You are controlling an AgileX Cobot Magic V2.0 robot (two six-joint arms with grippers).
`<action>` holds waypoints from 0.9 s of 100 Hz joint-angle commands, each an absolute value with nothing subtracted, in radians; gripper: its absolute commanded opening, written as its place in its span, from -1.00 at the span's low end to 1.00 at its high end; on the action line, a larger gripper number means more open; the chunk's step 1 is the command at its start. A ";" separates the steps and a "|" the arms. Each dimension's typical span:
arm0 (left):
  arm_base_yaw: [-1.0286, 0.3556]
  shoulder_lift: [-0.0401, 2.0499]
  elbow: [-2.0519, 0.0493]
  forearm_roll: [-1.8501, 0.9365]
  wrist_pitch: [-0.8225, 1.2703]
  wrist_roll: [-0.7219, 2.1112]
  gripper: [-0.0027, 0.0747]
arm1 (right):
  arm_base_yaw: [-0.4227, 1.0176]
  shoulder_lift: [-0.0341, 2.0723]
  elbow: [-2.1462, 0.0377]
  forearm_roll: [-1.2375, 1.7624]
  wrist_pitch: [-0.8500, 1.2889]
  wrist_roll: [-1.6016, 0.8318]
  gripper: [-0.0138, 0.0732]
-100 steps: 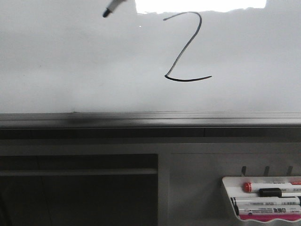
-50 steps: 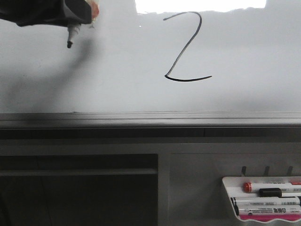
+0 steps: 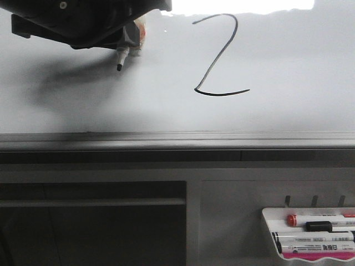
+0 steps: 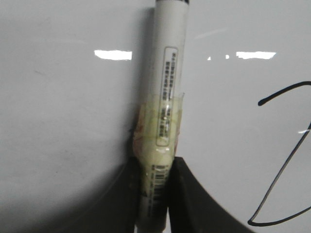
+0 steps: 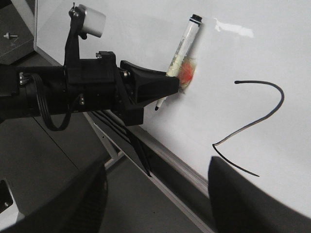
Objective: Write number 2 on whiteboard
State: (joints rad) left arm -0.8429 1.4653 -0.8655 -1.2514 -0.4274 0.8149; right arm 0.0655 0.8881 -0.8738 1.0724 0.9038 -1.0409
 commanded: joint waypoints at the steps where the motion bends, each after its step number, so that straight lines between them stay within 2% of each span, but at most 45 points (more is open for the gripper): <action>1: -0.843 1.450 -0.897 -1.200 -0.462 0.807 -0.97 | 0.060 0.879 -0.906 1.126 0.888 -1.043 0.24; 12: -0.843 1.450 -0.897 -1.198 -0.458 0.807 -0.74 | 0.060 0.879 -0.906 1.124 0.888 -1.043 0.24; 28: -0.843 1.438 -0.897 -1.198 -0.436 0.807 -0.04 | 0.059 0.879 -0.906 1.116 0.888 -1.043 0.24; 37: -0.843 1.412 -0.897 -1.198 -0.434 0.823 0.16 | 0.059 0.879 -0.906 1.114 0.883 -1.043 0.24; 56: -0.843 1.295 -0.871 -1.200 -0.359 0.979 0.16 | 0.059 0.864 -0.906 1.114 0.814 -1.040 0.24; 66: -0.843 1.210 -0.828 -1.200 -0.323 1.083 0.16 | 0.059 0.843 -0.906 1.112 0.749 -1.008 0.10; 72: -0.843 1.149 -0.791 -1.200 -0.322 1.132 0.14 | 0.059 0.830 -0.906 1.110 0.714 -0.991 -0.08; 80: -0.843 1.077 -0.742 -1.200 -0.322 1.178 -0.02 | 0.059 0.807 -0.904 1.110 0.679 -0.989 -0.42; 88: -0.843 0.985 -0.689 -1.198 -0.319 1.209 -0.40 | 0.059 0.775 -0.889 1.110 0.646 -0.989 -0.82; 90: -0.843 0.962 -0.677 -1.195 -0.314 1.212 -0.53 | 0.059 0.765 -0.881 1.110 0.633 -0.989 -0.85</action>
